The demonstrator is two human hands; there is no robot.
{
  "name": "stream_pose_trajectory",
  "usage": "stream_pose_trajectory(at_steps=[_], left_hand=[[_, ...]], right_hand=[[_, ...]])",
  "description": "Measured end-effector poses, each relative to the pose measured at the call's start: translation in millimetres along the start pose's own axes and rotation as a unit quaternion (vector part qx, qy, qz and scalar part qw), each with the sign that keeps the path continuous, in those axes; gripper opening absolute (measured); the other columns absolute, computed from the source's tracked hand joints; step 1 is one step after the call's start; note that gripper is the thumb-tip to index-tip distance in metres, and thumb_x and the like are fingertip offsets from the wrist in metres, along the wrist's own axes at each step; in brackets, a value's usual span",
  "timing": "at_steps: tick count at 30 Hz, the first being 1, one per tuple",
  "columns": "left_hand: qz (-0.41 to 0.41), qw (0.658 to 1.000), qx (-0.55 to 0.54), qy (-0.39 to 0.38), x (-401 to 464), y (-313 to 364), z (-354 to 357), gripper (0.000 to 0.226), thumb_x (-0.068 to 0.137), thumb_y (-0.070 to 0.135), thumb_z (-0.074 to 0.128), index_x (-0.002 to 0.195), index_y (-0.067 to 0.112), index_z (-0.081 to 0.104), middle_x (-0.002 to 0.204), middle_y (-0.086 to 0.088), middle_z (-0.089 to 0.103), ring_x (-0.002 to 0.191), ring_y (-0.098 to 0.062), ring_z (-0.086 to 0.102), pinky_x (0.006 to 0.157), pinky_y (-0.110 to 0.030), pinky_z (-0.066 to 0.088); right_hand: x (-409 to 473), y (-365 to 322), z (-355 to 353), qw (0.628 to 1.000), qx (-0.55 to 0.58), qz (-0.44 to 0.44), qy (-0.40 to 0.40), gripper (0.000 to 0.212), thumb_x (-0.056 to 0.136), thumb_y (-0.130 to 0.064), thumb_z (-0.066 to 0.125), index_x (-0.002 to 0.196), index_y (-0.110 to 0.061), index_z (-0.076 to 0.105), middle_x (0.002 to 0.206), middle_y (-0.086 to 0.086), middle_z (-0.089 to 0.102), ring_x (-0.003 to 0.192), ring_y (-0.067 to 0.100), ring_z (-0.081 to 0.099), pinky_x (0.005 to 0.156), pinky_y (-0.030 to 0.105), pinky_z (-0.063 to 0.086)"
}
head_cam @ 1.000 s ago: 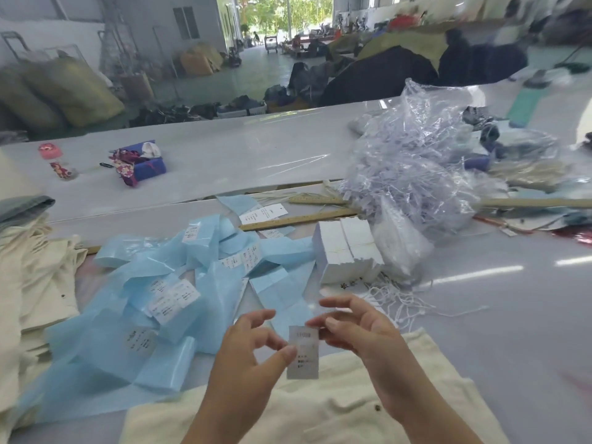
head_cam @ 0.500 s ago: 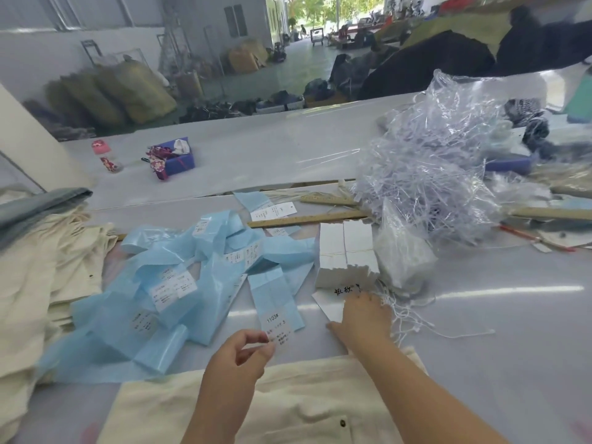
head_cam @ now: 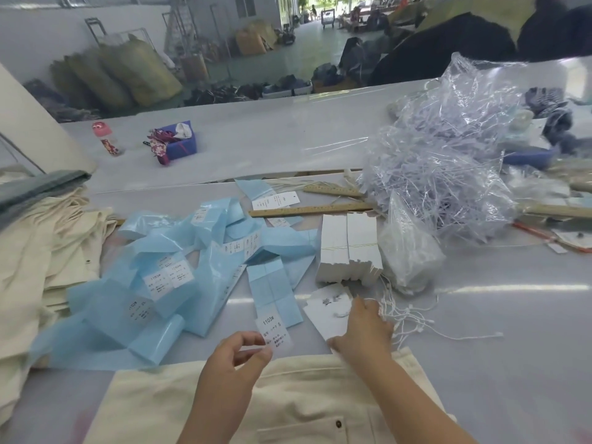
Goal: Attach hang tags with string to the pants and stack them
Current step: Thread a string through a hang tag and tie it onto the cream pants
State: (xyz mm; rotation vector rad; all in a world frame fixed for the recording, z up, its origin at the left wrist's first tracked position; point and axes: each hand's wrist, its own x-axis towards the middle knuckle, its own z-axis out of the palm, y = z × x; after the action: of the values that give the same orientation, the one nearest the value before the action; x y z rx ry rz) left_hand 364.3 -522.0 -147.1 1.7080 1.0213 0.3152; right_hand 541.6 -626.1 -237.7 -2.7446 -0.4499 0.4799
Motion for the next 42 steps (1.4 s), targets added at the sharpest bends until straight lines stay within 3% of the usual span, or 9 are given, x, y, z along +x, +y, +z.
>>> stream_pose_trajectory(at_steps=[5,13,23,27,30,33,35,40,42], left_hand=[[0.005,1.000,0.000,-0.006,1.1,-2.2,0.6,0.009,0.084,0.009,0.071,0.083,0.018,0.070,0.102,-0.004,0.070,0.089,-0.017,0.065,0.090,-0.043,0.052],[0.002,1.000,0.003,0.001,3.0,-6.7,-6.2,0.009,0.084,0.008,0.071,0.084,0.017,0.070,0.104,-0.003,0.069,0.092,-0.017,0.065,0.093,-0.045,0.051],[0.000,1.000,0.008,0.005,5.6,-10.0,-8.9,0.010,0.085,0.010,0.071,0.084,0.020,0.070,0.101,-0.003,0.069,0.087,-0.010,0.064,0.083,-0.031,0.051],[0.002,1.000,0.010,0.004,4.7,-10.3,-10.3,0.011,0.085,0.010,0.071,0.084,0.021,0.070,0.102,-0.005,0.069,0.089,-0.011,0.065,0.090,-0.038,0.051],[0.008,1.000,0.009,0.008,2.5,-8.8,-11.2,0.014,0.085,0.012,0.070,0.084,0.025,0.069,0.099,-0.005,0.069,0.084,-0.006,0.064,0.088,-0.034,0.050],[0.014,1.000,-0.001,0.014,1.5,-8.4,-13.4,0.015,0.085,0.011,0.070,0.083,0.027,0.070,0.099,-0.005,0.069,0.084,-0.004,0.065,0.085,-0.031,0.050],[0.013,1.000,-0.005,0.019,1.1,-8.2,-15.3,0.015,0.085,0.011,0.071,0.083,0.026,0.070,0.099,-0.005,0.070,0.086,-0.007,0.065,0.087,-0.033,0.050],[0.025,0.999,-0.018,0.029,-1.8,-9.5,-19.5,0.018,0.085,0.006,0.070,0.084,0.025,0.071,0.101,-0.005,0.069,0.090,-0.014,0.065,0.094,-0.045,0.050],[0.042,0.998,-0.023,0.031,-4.8,-8.3,-21.0,0.024,0.086,0.008,0.069,0.089,0.031,0.069,0.103,0.001,0.069,0.089,-0.013,0.065,0.092,-0.043,0.052]], right_hand=[[-11.9,6.0,8.6,0.998,0.009,-0.050,0.046,0.092,0.080,-0.045,0.070,0.147,-0.013,0.015,0.142,0.002,0.027,0.135,0.020,0.030,0.107,0.035,0.020],[-20.0,-6.1,7.9,0.989,-0.108,0.004,0.097,0.065,0.082,-0.051,0.063,0.133,-0.019,0.040,0.133,0.000,0.040,0.126,0.020,0.037,0.104,0.041,0.025],[-25.8,0.2,13.6,0.988,-0.075,-0.098,0.096,0.054,0.088,-0.042,0.058,0.137,-0.026,0.040,0.138,-0.009,0.037,0.134,0.016,0.030,0.115,0.043,0.011],[-26.2,2.8,16.2,0.981,-0.011,-0.144,0.133,0.029,0.085,-0.020,0.058,0.113,-0.026,0.056,0.118,-0.010,0.054,0.120,0.016,0.046,0.113,0.038,0.012],[-19.2,-0.2,3.7,0.969,0.150,-0.119,0.155,0.012,0.085,-0.009,0.060,0.083,-0.020,0.061,0.078,-0.009,0.063,0.085,0.018,0.060,0.105,0.039,0.031],[-6.7,-3.8,-16.3,0.914,0.375,-0.059,0.143,0.014,0.081,-0.012,0.069,0.071,-0.016,0.060,0.064,-0.006,0.060,0.068,0.022,0.058,0.073,0.036,0.045],[-0.1,-4.2,-29.3,0.839,0.528,-0.011,0.132,0.018,0.080,-0.009,0.071,0.074,-0.020,0.058,0.069,-0.001,0.059,0.065,0.021,0.054,0.062,0.031,0.044],[-3.5,3.7,-47.3,0.722,0.684,0.022,0.099,0.041,0.087,0.000,0.061,0.111,-0.034,0.063,0.082,-0.008,0.070,0.068,0.015,0.060,0.064,0.032,0.053],[-12.5,3.8,-52.8,0.667,0.744,0.017,0.039,0.045,0.086,0.006,0.059,0.119,-0.024,0.066,0.090,-0.006,0.070,0.073,0.015,0.059,0.072,0.030,0.050]])
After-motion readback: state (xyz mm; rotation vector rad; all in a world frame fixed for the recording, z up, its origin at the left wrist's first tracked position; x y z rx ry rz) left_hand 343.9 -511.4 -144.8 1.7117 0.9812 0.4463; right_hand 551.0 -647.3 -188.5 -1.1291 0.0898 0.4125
